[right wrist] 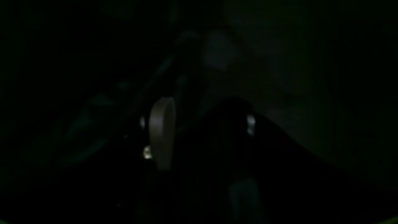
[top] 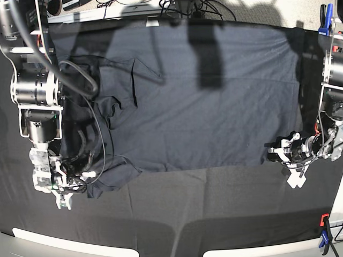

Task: Layout the t-shirt on the table in an organized manner, then fold the t-shirt properly
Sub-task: 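Grasp the shirt edge with both grippers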

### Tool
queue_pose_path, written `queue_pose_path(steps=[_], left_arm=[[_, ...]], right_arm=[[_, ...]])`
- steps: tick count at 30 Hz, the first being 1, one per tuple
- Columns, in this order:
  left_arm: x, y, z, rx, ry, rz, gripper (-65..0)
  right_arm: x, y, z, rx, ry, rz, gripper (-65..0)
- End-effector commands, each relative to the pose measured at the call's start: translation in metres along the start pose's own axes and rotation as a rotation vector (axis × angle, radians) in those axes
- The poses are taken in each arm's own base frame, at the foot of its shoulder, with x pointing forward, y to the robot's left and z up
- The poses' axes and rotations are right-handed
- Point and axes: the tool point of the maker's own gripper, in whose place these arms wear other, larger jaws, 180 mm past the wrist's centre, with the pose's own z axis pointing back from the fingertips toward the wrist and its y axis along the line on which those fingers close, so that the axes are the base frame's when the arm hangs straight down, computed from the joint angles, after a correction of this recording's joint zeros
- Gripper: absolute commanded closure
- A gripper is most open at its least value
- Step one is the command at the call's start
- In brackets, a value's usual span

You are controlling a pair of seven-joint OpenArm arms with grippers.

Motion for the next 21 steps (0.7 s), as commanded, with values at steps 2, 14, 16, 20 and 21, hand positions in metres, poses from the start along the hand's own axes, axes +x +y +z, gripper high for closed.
queue_pose_path(steps=[2,14,16,20,21], left_arm=[[0.025,0.001,0.008,0.0,-0.053,-0.016,0.0],[0.038,-0.004,0.009,-0.009,-0.088,-0.037,0.0],[0.041,-0.006,0.01,-0.012,-0.094,-0.044,0.0],[0.042,-0.007,0.01,-0.013,-0.097,-0.047,0.0],[0.042,-0.007,0.01,-0.013,-0.096,-0.047,0.0]], right_arm=[[0.032,0.005,0.014,0.057,-0.083,0.013,-14.6],[0.066,-0.002,0.034,0.06,-0.141,0.006,0.0],[0.071,-0.005,0.038,0.045,-0.135,0.018,0.0],[0.072,-0.016,0.04,-0.012,-0.121,0.063,-15.6],[0.072,-0.018,0.04,-0.023,-0.123,0.072,-22.7]])
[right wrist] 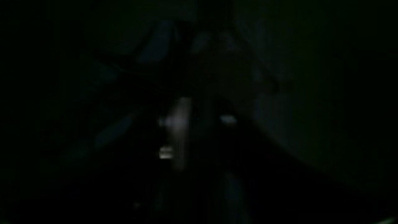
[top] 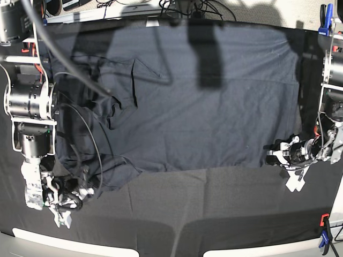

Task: Layout the t-shirt on the table in an organized manner, then fold the t-shirt properly
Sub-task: 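Grasp the shirt edge with both grippers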

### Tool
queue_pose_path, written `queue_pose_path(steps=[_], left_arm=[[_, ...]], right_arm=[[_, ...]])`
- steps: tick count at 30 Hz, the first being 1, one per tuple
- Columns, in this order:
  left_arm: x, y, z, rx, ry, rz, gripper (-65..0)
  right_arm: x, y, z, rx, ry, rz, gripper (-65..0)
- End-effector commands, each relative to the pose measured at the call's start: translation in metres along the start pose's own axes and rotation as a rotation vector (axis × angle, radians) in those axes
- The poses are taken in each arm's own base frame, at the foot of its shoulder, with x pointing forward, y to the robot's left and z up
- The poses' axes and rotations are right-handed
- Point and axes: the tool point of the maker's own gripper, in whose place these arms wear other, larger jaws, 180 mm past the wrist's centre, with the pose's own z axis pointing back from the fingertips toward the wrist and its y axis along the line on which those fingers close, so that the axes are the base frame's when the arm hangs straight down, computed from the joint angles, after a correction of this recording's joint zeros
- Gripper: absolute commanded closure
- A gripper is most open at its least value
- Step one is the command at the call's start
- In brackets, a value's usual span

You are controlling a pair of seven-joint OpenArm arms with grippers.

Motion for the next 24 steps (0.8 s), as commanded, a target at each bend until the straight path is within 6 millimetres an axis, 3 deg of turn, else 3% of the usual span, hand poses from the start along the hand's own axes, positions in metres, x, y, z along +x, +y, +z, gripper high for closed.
queue_pose_path(steps=[1,2,8,20,22,24], left_arm=[[0.031,0.0,0.008,-0.004,-0.074,-0.015,0.0],[0.03,0.0,0.008,-0.004,-0.074,-0.014,0.0],[0.028,0.0,0.008,-0.004,-0.068,-0.013,0.0],[0.027,0.0,0.008,-0.004,-0.063,-0.013,0.0],[0.027,0.0,0.008,-0.004,-0.063,-0.013,0.0],[0.027,0.0,0.008,-0.004,-0.063,-0.013,0.0]], right_arm=[[0.03,-0.009,0.014,-0.014,-0.079,0.019,-27.7],[0.027,-0.01,0.013,-0.022,-0.075,0.026,-30.3],[0.011,-0.023,0.006,-0.079,-0.059,-0.004,-30.5],[-0.035,-0.01,-0.019,-0.05,0.035,-0.027,-30.3],[-0.038,-0.003,-0.022,-0.034,0.043,-0.02,-27.7],[-0.036,0.003,-0.023,-0.024,0.04,-0.016,-19.9]])
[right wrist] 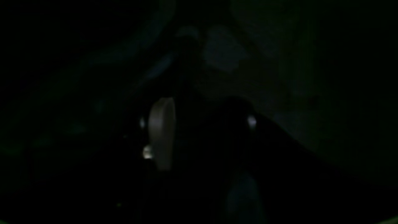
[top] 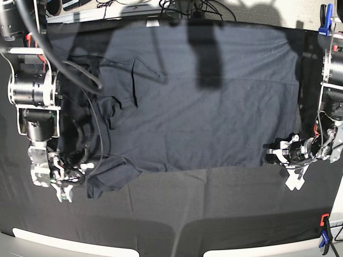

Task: Layout the t-shirt on the table in an organized manner, then fold the t-shirt properly
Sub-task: 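Grasp the shirt edge with both grippers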

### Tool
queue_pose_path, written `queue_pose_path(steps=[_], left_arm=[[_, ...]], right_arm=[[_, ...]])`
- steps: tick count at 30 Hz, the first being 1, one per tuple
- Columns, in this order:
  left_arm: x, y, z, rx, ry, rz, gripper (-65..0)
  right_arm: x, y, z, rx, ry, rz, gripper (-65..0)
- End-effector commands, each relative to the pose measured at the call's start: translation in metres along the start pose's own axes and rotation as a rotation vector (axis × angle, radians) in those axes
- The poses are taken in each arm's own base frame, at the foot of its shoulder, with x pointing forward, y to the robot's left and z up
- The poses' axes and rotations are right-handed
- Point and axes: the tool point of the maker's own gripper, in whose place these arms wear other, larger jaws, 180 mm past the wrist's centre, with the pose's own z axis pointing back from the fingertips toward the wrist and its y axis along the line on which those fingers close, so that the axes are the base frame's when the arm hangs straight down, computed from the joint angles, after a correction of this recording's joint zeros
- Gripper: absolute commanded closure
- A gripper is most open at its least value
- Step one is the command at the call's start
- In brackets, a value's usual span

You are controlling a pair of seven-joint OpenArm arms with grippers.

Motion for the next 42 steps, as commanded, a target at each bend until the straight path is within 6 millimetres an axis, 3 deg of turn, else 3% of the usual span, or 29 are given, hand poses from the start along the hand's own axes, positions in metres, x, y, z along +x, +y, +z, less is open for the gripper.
queue_pose_path(steps=[1,3,4,16,21,30,31,33,35,36,42], left_arm=[[0.031,0.0,0.008,-0.004,-0.071,-0.016,0.0],[0.031,0.0,0.008,-0.004,-0.071,-0.016,0.0],[0.031,0.0,0.008,-0.004,-0.071,-0.016,0.0],[0.038,-0.001,0.01,-0.004,-0.082,-0.023,0.0],[0.059,-0.003,0.015,-0.005,-0.114,-0.039,0.0],[0.063,-0.007,0.016,-0.009,-0.073,-0.056,0.0],[0.063,-0.008,0.016,-0.011,-0.073,-0.057,0.0],[0.063,-0.011,0.014,-0.015,-0.073,-0.057,0.0],[0.063,-0.013,0.012,-0.02,-0.072,-0.057,0.0],[0.063,-0.014,0.012,-0.022,-0.071,-0.058,0.0],[0.063,-0.019,0.009,-0.031,-0.072,-0.059,0.0]], right_arm=[[0.029,-0.007,0.013,-0.014,-0.067,-0.006,-14.4],[0.032,-0.005,0.013,-0.011,-0.073,-0.004,-1.1],[0.034,-0.005,0.014,-0.011,-0.076,-0.004,0.0],[0.061,-0.028,0.041,-0.045,-0.068,-0.021,0.0],[0.073,-0.042,0.053,-0.065,-0.086,-0.03,0.0],[0.077,-0.021,0.051,0.042,-0.12,-0.002,0.0],[0.079,-0.02,0.051,0.044,-0.135,0.001,-2.9],[0.08,-0.019,0.049,0.039,-0.145,0.009,-20.3],[0.075,-0.019,0.046,0.029,-0.136,0.022,-31.7],[0.072,-0.02,0.044,0.023,-0.13,0.027,-34.2],[0.035,-0.015,0.022,0.019,-0.072,0.046,-34.5]])
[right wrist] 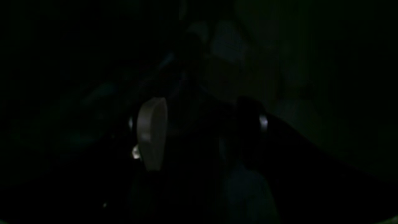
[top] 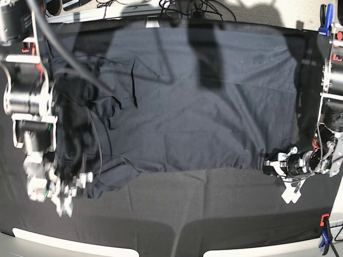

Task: Layout the t-shirt on the table in an organized manner, then fold the t-shirt properly
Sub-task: 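Grasp the shirt edge with both grippers, then lift the shirt edge and fold it toward the robot base with both grippers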

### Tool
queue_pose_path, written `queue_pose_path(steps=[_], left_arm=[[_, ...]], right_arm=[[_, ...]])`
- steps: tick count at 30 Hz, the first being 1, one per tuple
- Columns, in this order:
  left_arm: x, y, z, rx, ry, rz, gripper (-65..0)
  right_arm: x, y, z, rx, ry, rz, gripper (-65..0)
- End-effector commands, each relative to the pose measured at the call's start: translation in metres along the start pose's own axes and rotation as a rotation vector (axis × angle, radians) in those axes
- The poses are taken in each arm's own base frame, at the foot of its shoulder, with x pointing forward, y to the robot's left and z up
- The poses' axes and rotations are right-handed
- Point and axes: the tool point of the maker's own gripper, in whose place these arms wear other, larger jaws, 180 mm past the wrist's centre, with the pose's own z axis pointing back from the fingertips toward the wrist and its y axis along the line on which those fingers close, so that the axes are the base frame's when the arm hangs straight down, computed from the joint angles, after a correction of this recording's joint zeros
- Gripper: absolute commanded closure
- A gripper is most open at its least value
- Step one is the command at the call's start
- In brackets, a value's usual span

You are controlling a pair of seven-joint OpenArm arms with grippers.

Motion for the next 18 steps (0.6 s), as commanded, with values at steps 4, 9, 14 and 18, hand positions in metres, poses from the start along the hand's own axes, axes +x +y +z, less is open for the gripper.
queue_pose_path(steps=[4,9,14,18], left_arm=[[0.032,-0.003,0.007,-0.009,-0.076,-0.017,0.0],[0.032,-0.003,0.007,-0.009,-0.077,-0.017,0.0],[0.032,-0.003,0.007,-0.009,-0.077,-0.017,0.0],[0.032,-0.003,0.007,-0.009,-0.077,-0.017,0.0]], right_arm=[[0.003,0.0,-0.002,0.009,-0.052,0.001,-32.0],[0.0,0.007,-0.004,0.021,-0.04,0.008,0.0],[0.012,0.009,0.007,0.017,-0.042,0.036,0.0],[0.027,0.022,0.022,0.095,-0.066,0.061,0.0]])
